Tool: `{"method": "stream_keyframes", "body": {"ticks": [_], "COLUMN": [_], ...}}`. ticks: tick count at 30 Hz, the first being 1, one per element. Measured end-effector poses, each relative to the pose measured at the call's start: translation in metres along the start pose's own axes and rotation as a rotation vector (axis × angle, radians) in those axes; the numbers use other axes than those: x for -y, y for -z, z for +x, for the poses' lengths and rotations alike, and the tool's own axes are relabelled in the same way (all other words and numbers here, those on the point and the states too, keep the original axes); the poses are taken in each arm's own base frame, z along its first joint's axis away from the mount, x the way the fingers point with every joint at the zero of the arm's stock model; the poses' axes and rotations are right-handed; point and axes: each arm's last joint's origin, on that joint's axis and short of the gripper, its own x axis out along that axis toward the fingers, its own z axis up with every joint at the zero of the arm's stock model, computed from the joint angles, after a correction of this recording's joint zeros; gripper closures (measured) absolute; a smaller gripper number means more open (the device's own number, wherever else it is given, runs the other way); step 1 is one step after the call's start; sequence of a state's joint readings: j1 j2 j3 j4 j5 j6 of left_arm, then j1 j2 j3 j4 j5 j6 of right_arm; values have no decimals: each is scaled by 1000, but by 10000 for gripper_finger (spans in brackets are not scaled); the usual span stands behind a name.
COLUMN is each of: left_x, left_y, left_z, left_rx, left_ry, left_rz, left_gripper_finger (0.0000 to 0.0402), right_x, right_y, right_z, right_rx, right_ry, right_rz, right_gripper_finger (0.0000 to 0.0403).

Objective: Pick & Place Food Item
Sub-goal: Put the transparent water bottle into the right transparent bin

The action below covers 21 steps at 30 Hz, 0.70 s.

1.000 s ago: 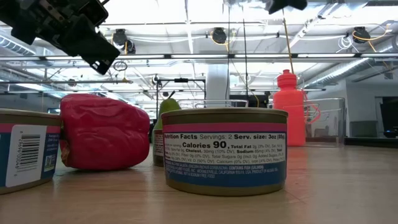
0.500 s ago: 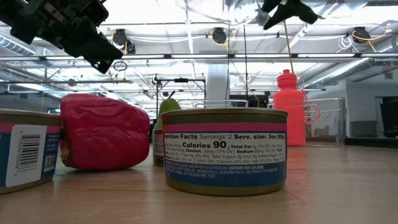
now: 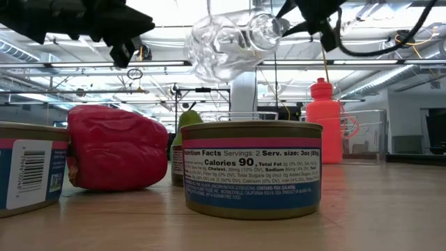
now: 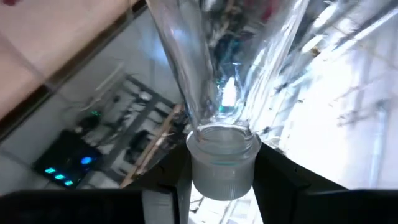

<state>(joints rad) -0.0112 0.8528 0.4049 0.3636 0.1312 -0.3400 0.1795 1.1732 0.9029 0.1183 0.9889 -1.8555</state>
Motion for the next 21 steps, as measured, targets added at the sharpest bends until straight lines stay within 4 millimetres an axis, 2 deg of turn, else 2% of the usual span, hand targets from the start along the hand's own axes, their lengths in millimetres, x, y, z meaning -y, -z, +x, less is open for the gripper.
{"method": "stream_keyframes", "body": {"ticks": [3,6,10,13,17,21], "left_x": [-1,-4,-8,-16,-24,-34], "left_y": [-1,-4,-25,-42,-73,-93], "left_z": [0,-1,2,10,32,67], "left_rx": [7,12,48,-4,-72,-123], "left_ry": [17,1,5,-35,-49,-3], "left_rz": [-10,-44,-82,-133,-152,-168], "left_gripper_finger": [291,218,119,62,19,6], "right_x": [-3,-5,-6,-6,-5,-6], "right_y": [-2,-6,-10,-12,-11,-9], "right_z": [0,-1,-3,-3,-3,1], "right_rx": [18,49,168,254,310,318], "right_ry": [57,111,231,341,435,459], "right_rz": [31,19,-35,-73,-105,-116], "right_gripper_finger": [282,282,282,282,282,273]}}
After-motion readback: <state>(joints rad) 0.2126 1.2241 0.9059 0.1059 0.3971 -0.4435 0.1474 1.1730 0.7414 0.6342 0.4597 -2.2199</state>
